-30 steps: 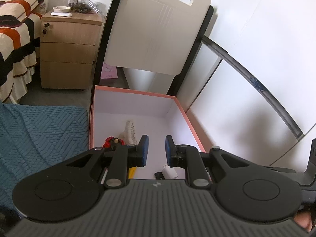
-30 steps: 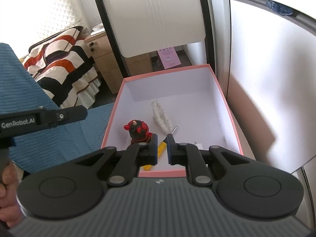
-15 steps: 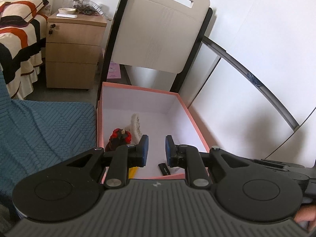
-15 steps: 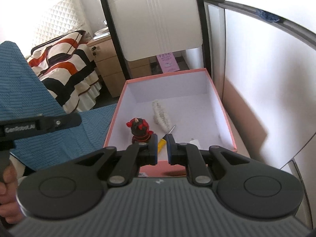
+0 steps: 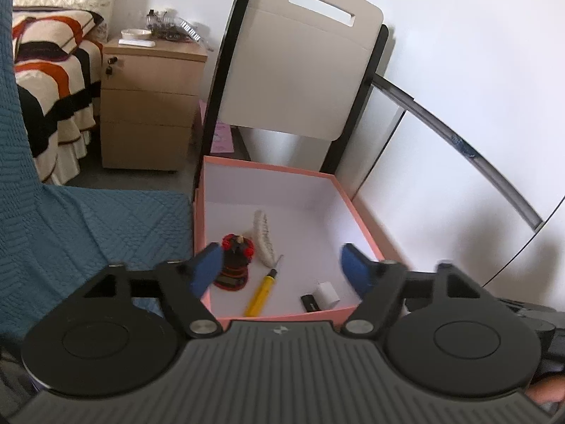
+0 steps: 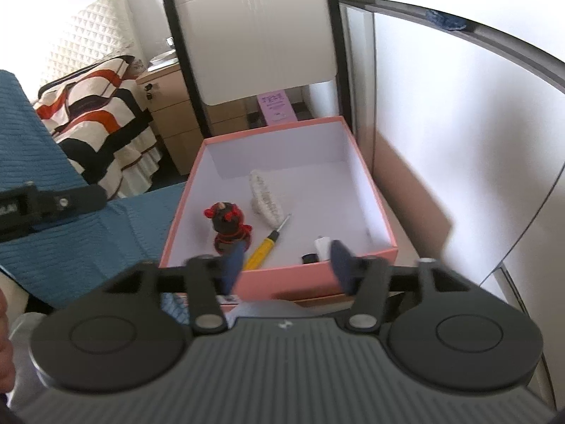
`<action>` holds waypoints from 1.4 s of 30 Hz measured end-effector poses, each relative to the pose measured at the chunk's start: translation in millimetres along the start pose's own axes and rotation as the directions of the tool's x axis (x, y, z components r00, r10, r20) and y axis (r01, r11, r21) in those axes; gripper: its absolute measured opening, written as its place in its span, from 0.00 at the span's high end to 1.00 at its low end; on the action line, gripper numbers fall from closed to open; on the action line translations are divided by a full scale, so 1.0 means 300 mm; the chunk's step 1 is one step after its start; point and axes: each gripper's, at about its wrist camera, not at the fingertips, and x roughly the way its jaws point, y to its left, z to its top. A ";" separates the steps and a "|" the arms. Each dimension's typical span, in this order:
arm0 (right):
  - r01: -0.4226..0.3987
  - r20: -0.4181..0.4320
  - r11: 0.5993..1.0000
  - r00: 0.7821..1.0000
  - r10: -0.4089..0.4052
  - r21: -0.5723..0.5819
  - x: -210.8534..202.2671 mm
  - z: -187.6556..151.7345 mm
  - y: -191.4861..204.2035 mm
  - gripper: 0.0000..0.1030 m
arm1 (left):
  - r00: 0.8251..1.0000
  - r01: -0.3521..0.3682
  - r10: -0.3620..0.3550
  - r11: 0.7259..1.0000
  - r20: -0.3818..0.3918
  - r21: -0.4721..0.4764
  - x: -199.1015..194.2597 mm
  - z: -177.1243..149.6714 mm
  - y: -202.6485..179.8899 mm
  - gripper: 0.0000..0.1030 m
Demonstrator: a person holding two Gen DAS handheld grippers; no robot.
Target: Organize rigid objects
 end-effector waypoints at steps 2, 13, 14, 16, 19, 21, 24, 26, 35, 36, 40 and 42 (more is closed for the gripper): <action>-0.004 0.001 1.000 1.000 0.004 0.009 -0.001 -0.003 -0.010 0.30 | 1.000 -0.010 0.010 1.000 0.007 0.013 -0.002 -0.003 -0.005 0.13; 0.002 -0.019 1.000 1.000 -0.002 0.001 0.011 -0.008 -0.017 0.17 | 0.997 -0.074 0.074 0.997 -0.018 -0.002 0.022 -0.010 0.014 0.00; 0.003 -0.020 1.000 1.000 -0.003 0.005 0.012 -0.009 -0.017 0.17 | 0.996 -0.082 0.082 0.997 -0.020 -0.001 0.023 -0.012 0.015 0.00; 0.003 -0.022 1.000 1.000 -0.003 0.006 0.013 -0.010 -0.015 0.17 | 0.996 -0.092 0.092 0.996 -0.021 0.001 0.024 -0.014 0.017 0.00; -0.004 -0.026 1.000 1.000 0.004 0.002 0.017 -0.010 -0.010 0.17 | 0.995 -0.097 0.097 0.995 -0.022 0.002 0.024 -0.014 0.018 0.00; -0.008 -0.030 1.000 1.000 0.008 0.004 0.020 -0.010 -0.010 0.17 | 0.995 -0.099 0.099 0.995 -0.024 0.002 0.023 -0.013 0.020 0.00; -0.006 -0.034 1.000 0.999 0.007 0.008 0.024 -0.010 -0.012 0.17 | 0.993 -0.110 0.110 0.994 -0.037 -0.001 0.031 -0.013 0.019 0.00; -0.007 -0.037 1.000 0.999 0.007 0.007 0.026 -0.009 -0.013 0.17 | 0.993 -0.112 0.112 0.994 -0.041 -0.004 0.034 -0.016 0.020 0.00; -0.002 -0.045 1.000 0.999 0.001 -0.014 0.031 -0.009 0.009 0.17 | 0.991 -0.125 0.125 0.992 -0.050 -0.001 0.027 -0.043 0.011 0.00; -0.003 -0.046 1.000 0.999 0.002 -0.017 0.031 -0.011 0.013 0.17 | 0.990 -0.129 0.129 0.992 -0.051 -0.001 0.025 -0.045 0.011 0.00; -0.005 -0.048 1.000 0.999 0.004 -0.016 0.033 -0.021 0.023 0.17 | 0.990 -0.131 0.131 0.991 -0.052 -0.001 0.016 -0.058 0.016 0.00; -0.004 -0.057 1.000 0.998 0.003 -0.017 0.037 -0.035 0.031 0.17 | 0.990 -0.134 0.134 0.991 -0.047 0.008 0.004 -0.066 0.016 0.00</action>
